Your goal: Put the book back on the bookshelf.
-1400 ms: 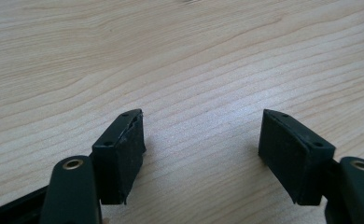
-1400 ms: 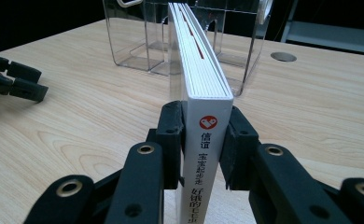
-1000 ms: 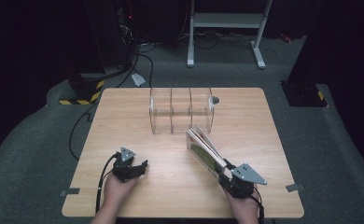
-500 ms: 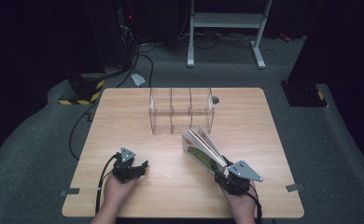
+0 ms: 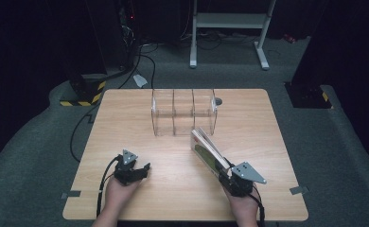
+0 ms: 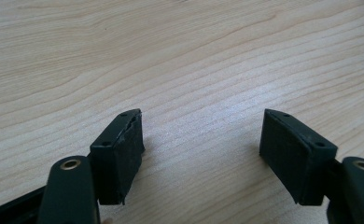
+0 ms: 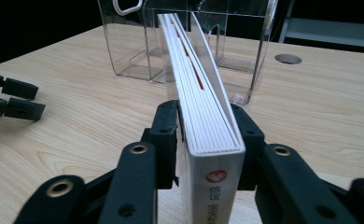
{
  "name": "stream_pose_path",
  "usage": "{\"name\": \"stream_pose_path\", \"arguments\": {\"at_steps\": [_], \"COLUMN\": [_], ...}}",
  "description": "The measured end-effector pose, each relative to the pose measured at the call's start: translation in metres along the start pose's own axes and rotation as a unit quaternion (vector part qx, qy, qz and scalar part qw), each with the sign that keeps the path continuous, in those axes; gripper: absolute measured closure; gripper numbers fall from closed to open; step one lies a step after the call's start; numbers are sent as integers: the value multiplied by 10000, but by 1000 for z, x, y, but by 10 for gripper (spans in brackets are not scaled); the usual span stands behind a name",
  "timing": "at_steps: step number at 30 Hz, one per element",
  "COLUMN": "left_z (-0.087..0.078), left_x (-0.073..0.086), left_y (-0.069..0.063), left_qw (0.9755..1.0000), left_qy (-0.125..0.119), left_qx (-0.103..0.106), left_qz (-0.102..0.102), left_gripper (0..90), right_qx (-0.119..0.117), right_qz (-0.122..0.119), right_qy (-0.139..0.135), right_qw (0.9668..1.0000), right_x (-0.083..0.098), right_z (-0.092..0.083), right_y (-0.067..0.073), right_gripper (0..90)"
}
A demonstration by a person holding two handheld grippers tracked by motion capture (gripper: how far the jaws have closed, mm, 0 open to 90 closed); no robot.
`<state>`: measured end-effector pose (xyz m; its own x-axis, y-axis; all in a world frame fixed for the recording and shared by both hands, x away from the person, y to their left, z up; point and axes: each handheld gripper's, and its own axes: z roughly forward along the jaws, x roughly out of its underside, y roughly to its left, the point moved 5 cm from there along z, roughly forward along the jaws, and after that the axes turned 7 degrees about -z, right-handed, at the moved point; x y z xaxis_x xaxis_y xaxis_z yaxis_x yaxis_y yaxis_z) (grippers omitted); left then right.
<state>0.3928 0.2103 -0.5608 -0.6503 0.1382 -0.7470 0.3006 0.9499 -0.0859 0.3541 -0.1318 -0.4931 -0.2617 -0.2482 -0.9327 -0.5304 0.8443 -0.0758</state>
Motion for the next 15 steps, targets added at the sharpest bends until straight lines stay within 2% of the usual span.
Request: {"name": "stream_pose_path", "arguments": {"at_steps": [2,9,15], "left_z": [0,0,0], "left_x": [0,0,0], "left_y": [0,-1,-1], "left_qw": [10000,10000,10000], "left_qy": [0,5,4], "left_qx": [0,6,10], "left_qz": [-5,-6,-10], "left_gripper": [302,303,303], "right_qx": [17,121,149], "right_qz": [-93,-245,-209], "right_qy": [14,46,26], "right_qw": [10000,9996,9997], "right_x": [0,0,0], "right_z": [0,0,0], "right_y": [1,3,3], "right_gripper": [732,747,751]}}
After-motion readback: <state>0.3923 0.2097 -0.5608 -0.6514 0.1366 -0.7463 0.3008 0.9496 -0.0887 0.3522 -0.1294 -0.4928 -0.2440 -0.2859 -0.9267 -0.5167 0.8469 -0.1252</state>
